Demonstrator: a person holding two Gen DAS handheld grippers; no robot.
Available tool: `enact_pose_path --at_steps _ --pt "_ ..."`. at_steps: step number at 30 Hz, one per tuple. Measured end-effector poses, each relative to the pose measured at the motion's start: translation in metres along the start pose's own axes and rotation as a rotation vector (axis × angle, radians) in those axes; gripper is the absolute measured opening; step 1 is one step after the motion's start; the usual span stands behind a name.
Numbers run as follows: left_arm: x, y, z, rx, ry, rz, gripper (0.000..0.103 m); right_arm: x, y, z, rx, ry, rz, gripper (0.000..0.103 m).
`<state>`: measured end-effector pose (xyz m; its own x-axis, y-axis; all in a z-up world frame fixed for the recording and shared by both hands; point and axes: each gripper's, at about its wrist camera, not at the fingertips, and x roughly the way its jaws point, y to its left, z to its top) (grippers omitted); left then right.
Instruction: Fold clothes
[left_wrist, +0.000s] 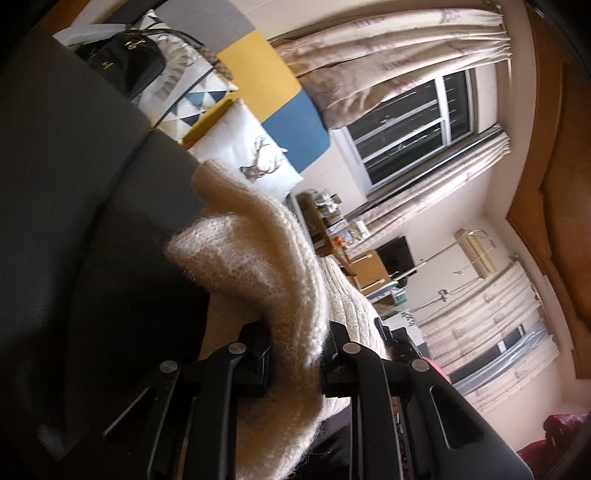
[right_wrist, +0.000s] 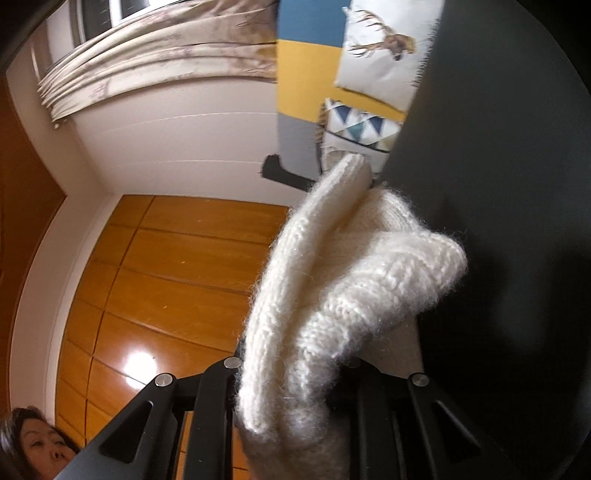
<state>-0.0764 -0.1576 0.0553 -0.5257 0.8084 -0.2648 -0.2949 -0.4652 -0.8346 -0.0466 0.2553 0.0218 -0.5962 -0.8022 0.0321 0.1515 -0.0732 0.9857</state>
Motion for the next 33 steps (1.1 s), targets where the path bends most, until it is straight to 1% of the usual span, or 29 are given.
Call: enact_pose_path --at_steps 6,9,13,15,18,23,26,29,33 --pt "-0.01 -0.028 0.004 0.041 -0.03 -0.079 0.018 0.01 0.037 -0.016 -0.016 0.004 0.076 0.019" --pt "-0.02 -0.044 0.007 0.071 -0.044 -0.111 0.018 0.008 0.059 -0.027 -0.036 0.022 0.119 0.019" --pt "-0.04 -0.064 0.013 0.115 -0.083 -0.142 0.018 0.031 0.091 -0.034 -0.073 0.062 0.158 0.019" --pt "-0.054 -0.071 0.017 0.132 -0.117 -0.149 0.018 0.048 0.106 -0.036 -0.092 0.094 0.174 0.019" --pt "-0.076 -0.076 0.025 0.139 -0.175 -0.151 0.018 0.082 0.127 -0.036 -0.118 0.146 0.197 0.019" --pt "-0.121 -0.072 0.037 0.138 -0.272 -0.123 0.018 0.152 0.15 -0.043 -0.124 0.255 0.232 0.019" --pt "-0.149 -0.065 0.047 0.14 -0.319 -0.085 0.018 0.201 0.158 -0.053 -0.116 0.326 0.254 0.019" --pt "-0.175 -0.057 0.057 0.146 -0.358 -0.043 0.018 0.26 0.162 -0.067 -0.102 0.407 0.274 0.019" --pt "-0.207 -0.042 0.072 0.145 -0.403 0.018 0.018 0.334 0.161 -0.087 -0.082 0.501 0.272 0.019"
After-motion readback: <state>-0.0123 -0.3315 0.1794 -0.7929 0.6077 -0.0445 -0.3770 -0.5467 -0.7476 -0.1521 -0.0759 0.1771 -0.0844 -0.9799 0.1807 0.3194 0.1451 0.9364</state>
